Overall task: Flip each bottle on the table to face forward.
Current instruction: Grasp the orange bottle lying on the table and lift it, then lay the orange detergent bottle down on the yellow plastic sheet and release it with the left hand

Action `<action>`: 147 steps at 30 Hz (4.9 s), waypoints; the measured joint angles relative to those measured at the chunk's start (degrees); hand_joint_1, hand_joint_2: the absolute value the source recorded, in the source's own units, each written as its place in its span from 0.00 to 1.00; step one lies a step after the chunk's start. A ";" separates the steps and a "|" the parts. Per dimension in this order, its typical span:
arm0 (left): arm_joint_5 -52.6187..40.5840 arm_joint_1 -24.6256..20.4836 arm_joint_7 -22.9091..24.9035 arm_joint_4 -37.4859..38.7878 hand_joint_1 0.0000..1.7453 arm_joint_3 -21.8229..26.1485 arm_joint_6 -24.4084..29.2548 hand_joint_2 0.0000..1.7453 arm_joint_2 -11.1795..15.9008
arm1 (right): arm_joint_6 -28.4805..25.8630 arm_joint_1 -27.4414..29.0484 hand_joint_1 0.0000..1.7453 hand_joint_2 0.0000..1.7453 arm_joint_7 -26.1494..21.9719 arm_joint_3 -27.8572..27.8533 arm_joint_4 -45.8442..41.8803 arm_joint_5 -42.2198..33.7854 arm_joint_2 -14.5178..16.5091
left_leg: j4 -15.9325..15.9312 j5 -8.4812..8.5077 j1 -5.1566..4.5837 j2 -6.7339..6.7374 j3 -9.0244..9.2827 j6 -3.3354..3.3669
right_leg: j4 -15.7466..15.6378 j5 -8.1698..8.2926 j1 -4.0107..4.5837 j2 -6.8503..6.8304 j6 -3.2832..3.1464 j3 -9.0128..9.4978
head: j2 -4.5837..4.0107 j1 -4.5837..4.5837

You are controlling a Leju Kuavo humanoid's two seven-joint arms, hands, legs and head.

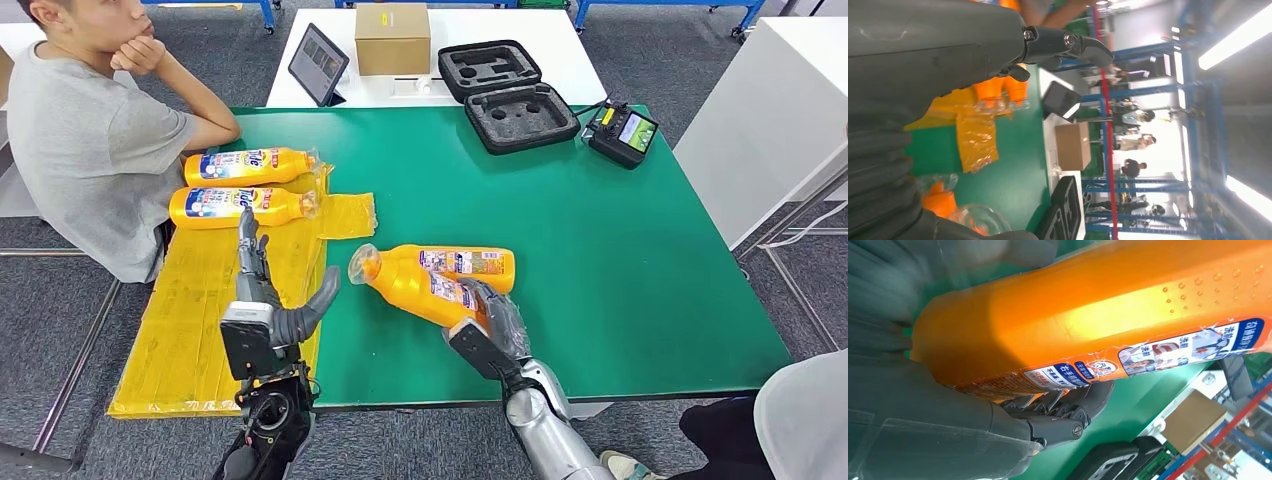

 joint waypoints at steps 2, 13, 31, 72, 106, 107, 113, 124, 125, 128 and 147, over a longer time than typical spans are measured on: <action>4.14 -0.09 0.00 0.82 0.00 0.10 -1.43 1.00 -0.32 | -1.13 0.32 1.00 1.00 -1.26 -0.02 -0.13 -1.86 0.02 | 0.00 0.00 0.00 -0.08 -0.04 0.00 | 0.00 -0.01 0.00 -0.04 0.01 -0.03 | 0.00 0.00; 14.17 -1.54 0.00 12.24 0.00 -4.08 -8.54 1.00 -1.01 | -3.05 2.01 1.00 1.00 -4.93 -0.13 -2.84 -7.86 0.85 | 0.02 0.03 -0.01 -0.14 -0.51 0.00 | 0.01 0.00 0.00 -0.11 0.02 -0.41 | 0.00 -0.01; 16.32 -1.98 0.12 16.95 0.00 -12.67 -13.18 1.00 -0.65 | -1.63 1.46 1.00 1.00 -5.75 3.20 -2.86 -11.33 2.18 | 0.02 0.06 -0.01 -0.19 -0.98 0.01 | 0.04 0.00 0.00 -0.16 0.02 -0.83 | 0.00 -0.01; 20.77 -7.03 0.72 20.93 1.00 -12.58 -14.53 1.00 -0.59 | -3.30 -1.02 0.85 1.00 -6.05 12.47 1.86 -10.22 4.15 | 0.02 0.08 -0.01 -0.19 -1.02 0.01 | 0.05 0.00 0.00 -0.18 0.02 -0.89 | 0.00 -0.01; -30.72 -5.41 0.02 10.80 1.00 1.79 0.37 1.00 3.90 | -5.41 -1.52 0.00 1.00 -6.89 14.72 4.44 -12.82 4.77 | 0.01 0.13 0.01 -0.18 -1.05 -0.05 | 0.07 0.00 0.00 -0.19 0.01 -0.92 | 0.00 0.01; -31.71 -5.22 0.02 10.17 1.00 3.30 0.39 1.00 3.89 | -5.41 -1.49 0.00 1.00 -6.89 14.72 4.46 -12.85 4.78 | 0.01 0.13 0.01 -0.18 -1.05 -0.05 | 0.07 0.00 0.00 -0.19 0.01 -0.92 | 0.00 0.01; -35.04 -4.37 0.05 7.84 1.00 8.10 0.50 1.00 3.68 | -5.39 -1.36 0.00 1.00 -6.91 14.71 4.50 -12.88 4.96 | 0.02 0.13 0.01 -0.20 -1.06 -0.04 | 0.07 0.00 0.00 -0.22 0.01 -0.93 | 0.00 0.01; -73.11 -4.18 1.70 1.28 1.00 22.04 0.51 1.00 0.31 | -5.39 -0.88 0.00 1.00 -6.96 14.78 4.52 -14.14 4.98 | 0.02 0.13 0.01 -0.19 -1.06 -0.05 | 0.07 0.00 0.01 -0.21 0.01 -0.95 | 0.00 0.00; -75.45 -4.26 2.97 1.66 1.00 22.87 0.51 1.00 0.18 | -5.39 -0.88 0.00 1.00 -6.96 14.83 4.54 -14.30 4.98 | 0.02 0.13 0.01 -0.19 -1.05 -0.05 | 0.07 0.00 0.01 -0.21 0.01 -0.96 | 0.00 0.00; -80.19 -5.16 8.90 4.83 1.00 23.74 0.51 1.00 0.15 | -5.33 -0.97 0.00 1.00 -6.97 15.19 4.65 -14.79 5.01 | 0.02 0.16 0.01 -0.20 -1.07 -0.03 | 0.07 0.00 0.00 -0.25 0.01 -0.95 | 0.00 0.01; -89.16 -13.47 39.39 24.37 1.00 8.07 0.51 1.00 8.52 | -4.25 -2.79 0.00 1.00 -6.97 17.77 6.73 -15.22 5.88 | 0.02 0.25 0.03 -0.20 -1.12 -0.09 | 0.08 0.01 0.02 -0.26 0.00 -0.98 | 0.00 0.01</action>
